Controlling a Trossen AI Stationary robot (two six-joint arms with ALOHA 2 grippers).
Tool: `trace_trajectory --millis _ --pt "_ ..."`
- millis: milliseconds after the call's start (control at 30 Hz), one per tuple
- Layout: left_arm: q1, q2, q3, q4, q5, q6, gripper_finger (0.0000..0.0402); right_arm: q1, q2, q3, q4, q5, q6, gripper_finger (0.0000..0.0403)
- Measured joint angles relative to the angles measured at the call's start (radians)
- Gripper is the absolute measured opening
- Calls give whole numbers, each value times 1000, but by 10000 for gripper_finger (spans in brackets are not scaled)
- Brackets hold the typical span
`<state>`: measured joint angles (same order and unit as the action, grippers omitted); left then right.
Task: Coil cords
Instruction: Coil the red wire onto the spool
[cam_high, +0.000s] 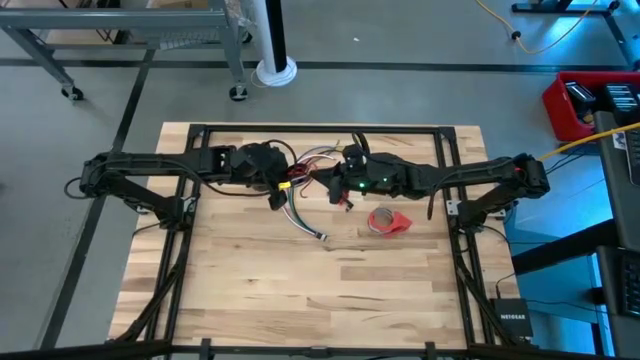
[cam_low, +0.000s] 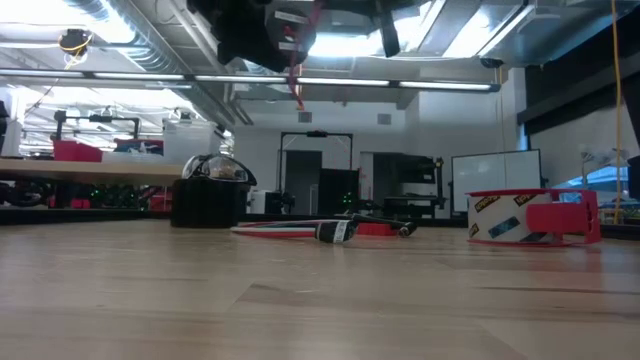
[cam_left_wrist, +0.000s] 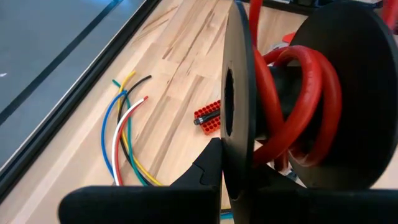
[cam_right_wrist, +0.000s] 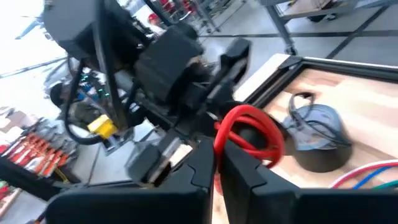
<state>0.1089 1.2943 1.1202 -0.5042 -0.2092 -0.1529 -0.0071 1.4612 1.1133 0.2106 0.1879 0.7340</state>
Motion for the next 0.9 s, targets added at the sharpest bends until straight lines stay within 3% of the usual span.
trace_trajectory --millis 600,900 --pt "0 24 0 116 0 -1 0 0 0 0 73 -90 2 21" --pt "4 106 0 207 0 8 0 0 10 2 87 -148 39 21"
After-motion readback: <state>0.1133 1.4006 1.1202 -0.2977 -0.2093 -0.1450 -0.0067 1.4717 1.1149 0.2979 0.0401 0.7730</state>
